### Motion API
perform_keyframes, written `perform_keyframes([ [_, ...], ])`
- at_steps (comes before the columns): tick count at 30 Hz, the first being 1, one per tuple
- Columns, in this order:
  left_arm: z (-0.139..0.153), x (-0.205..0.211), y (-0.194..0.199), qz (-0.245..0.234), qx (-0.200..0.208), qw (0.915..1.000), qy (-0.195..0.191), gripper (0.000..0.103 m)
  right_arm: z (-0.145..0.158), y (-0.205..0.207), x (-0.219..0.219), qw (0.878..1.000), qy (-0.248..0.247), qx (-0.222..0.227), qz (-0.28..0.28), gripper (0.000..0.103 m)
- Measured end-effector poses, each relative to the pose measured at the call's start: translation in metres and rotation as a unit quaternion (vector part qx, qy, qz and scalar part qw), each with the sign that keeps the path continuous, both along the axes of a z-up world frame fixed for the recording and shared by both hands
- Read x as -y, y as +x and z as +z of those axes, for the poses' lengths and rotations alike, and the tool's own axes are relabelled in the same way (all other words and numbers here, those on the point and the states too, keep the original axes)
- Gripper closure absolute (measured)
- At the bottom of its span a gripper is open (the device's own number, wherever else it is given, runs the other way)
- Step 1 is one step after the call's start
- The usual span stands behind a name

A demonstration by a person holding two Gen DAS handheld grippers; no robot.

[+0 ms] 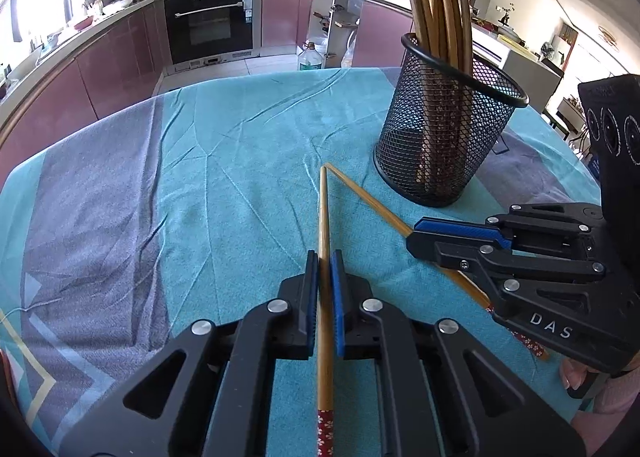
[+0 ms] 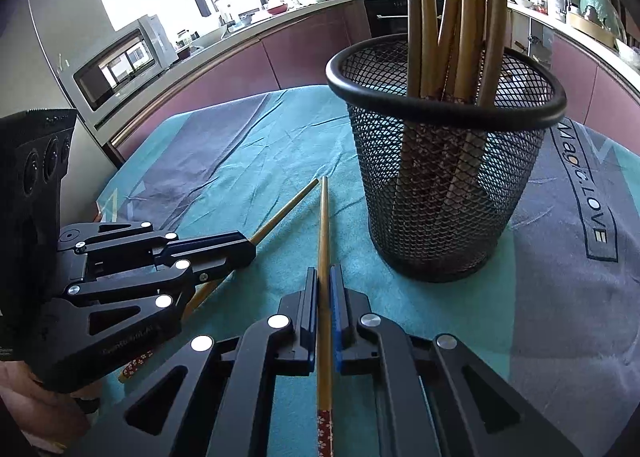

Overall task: Organize utensils
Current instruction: 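Close the left tool on one chopstick while the right tool grasps the other, then lift both held chopsticks upright and carry them over the mesh cup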

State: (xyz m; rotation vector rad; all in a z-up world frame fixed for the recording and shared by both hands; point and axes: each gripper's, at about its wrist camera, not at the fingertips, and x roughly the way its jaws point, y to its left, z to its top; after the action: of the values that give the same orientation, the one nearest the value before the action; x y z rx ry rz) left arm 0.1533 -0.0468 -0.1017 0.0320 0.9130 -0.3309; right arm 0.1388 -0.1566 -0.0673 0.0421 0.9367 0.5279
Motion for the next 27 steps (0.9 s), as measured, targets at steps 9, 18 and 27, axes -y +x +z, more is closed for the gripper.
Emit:
perform_keyframes([
  [9,0.019,-0.014,-0.009,-0.007,0.009,0.9992,-0.037,0.096,0.018,-0.013,0.009,0.999,0.039,0.012,0.01,0.098],
  [18,0.045,-0.022,-0.02,-0.019,0.027,0.9972,-0.067,0.096,0.04,-0.027,0.021,0.997,0.07,0.035,0.013,0.098],
  [27,0.064,-0.018,-0.031,-0.027,0.046,0.9953,-0.081,0.096,0.058,-0.037,0.032,0.995,0.085,0.058,0.009,0.098],
])
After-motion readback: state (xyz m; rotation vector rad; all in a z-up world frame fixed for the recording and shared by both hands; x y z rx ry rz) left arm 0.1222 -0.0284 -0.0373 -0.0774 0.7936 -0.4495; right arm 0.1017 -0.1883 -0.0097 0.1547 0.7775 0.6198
